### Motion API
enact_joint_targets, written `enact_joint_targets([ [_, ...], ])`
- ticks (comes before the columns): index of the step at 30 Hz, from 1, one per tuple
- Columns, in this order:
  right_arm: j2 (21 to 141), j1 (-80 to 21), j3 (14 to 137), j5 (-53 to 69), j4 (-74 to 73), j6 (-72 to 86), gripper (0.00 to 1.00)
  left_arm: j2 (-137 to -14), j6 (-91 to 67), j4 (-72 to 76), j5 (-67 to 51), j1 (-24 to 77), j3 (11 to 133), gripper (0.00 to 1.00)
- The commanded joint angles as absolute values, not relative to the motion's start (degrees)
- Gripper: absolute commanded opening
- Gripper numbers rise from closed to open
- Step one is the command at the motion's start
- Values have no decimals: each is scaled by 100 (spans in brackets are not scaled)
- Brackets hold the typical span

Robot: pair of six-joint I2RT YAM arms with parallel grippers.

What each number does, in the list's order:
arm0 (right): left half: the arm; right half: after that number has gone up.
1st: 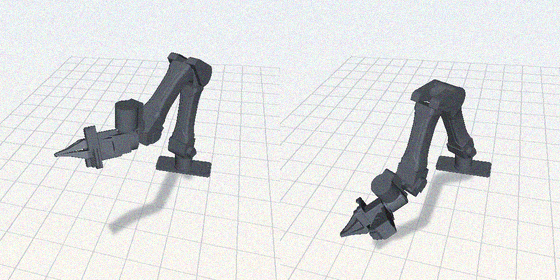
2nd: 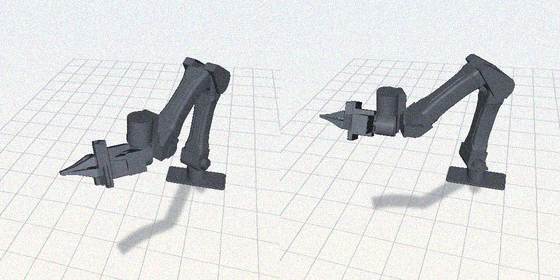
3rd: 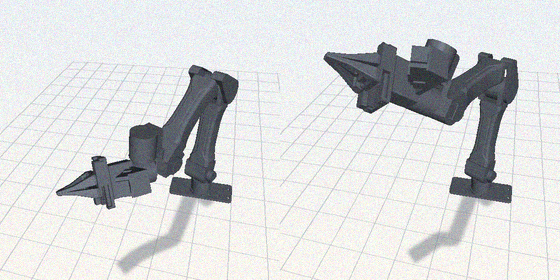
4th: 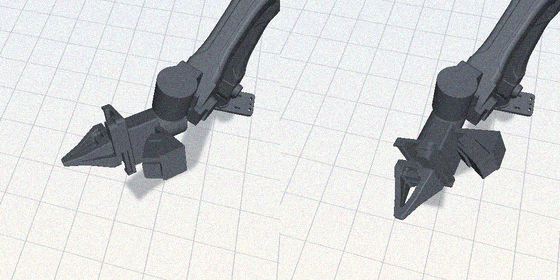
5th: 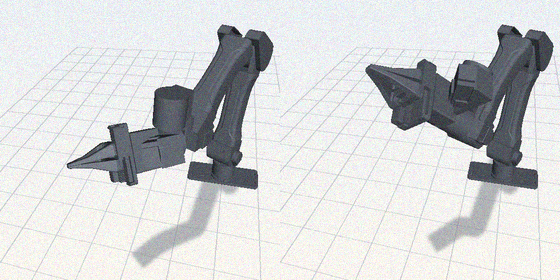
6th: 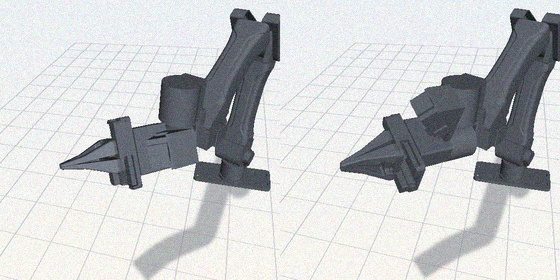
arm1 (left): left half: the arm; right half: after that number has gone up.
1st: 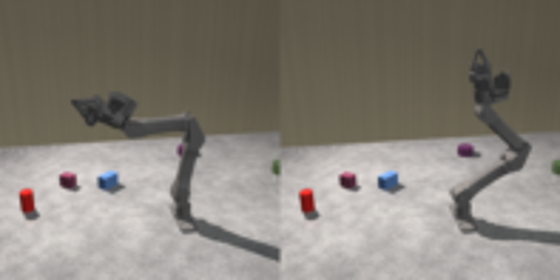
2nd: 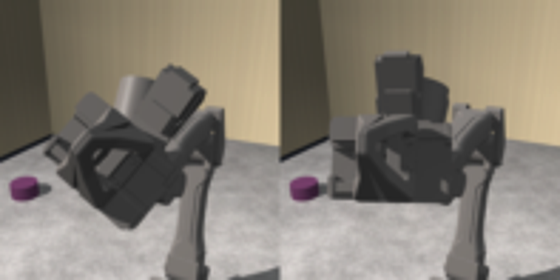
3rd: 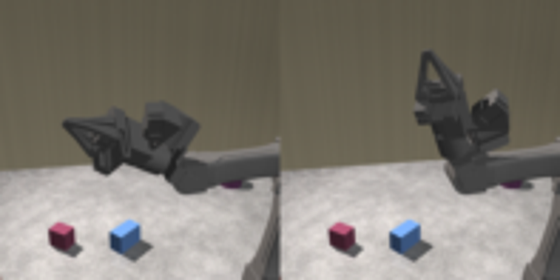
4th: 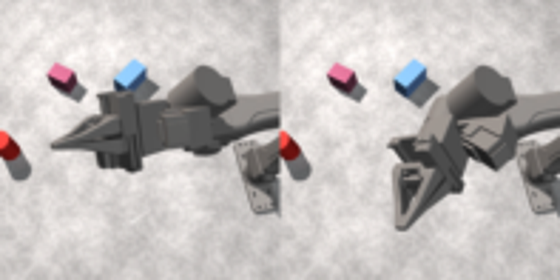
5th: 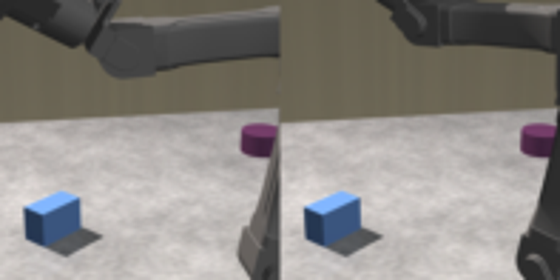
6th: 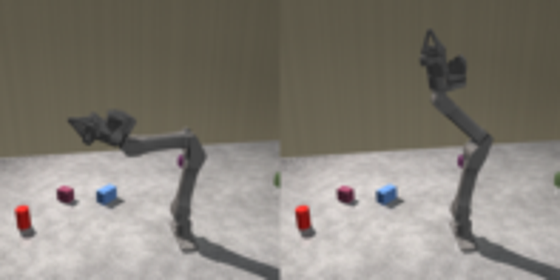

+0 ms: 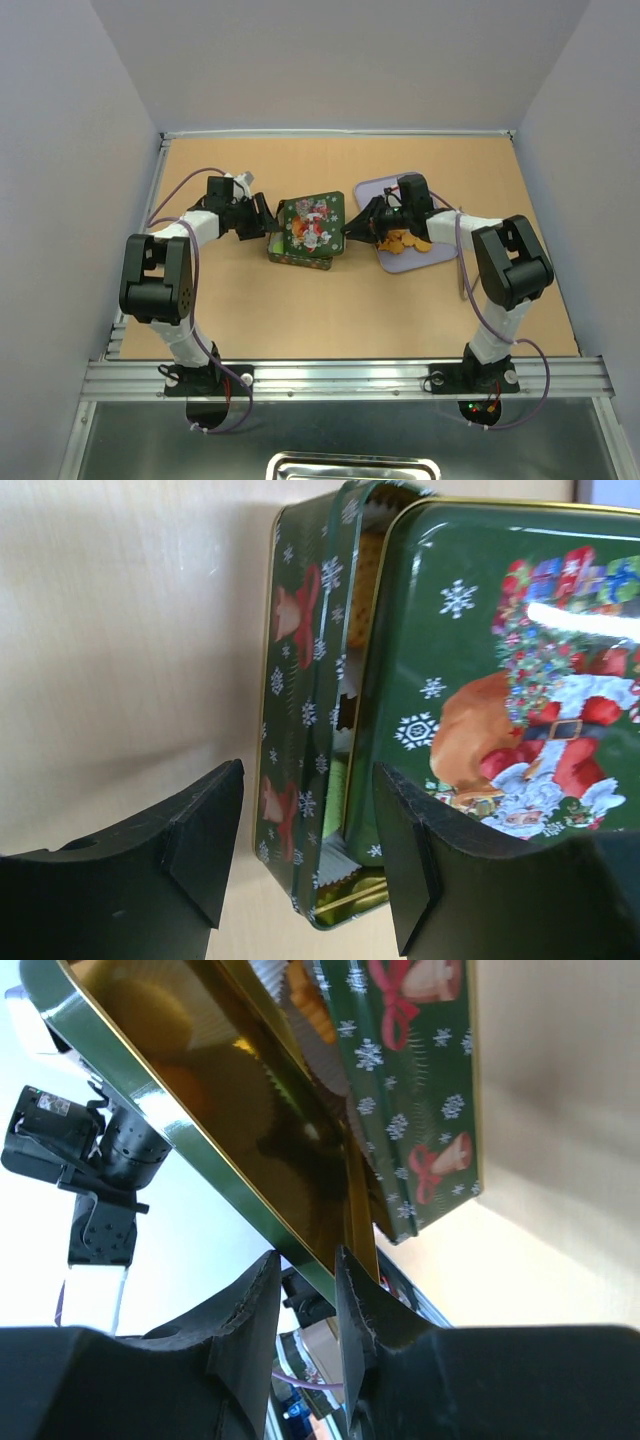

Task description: Pack the cookies

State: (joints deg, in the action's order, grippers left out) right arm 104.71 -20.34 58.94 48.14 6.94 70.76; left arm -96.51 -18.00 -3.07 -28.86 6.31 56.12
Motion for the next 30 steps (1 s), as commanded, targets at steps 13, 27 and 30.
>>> enact_joint_targets([
  [13,10635,-2039,5247,4904,896,6891,23,-9431,-2223,474,-3392,624,5326,65],
  [27,10775,-2039,5335,4939,888,6856,20,-9079,-2698,1537,-3849,615,4588,66],
  [30,10775,-2048,5370,4948,896,6838,19,-9018,-2847,1924,-4008,615,4369,67],
])
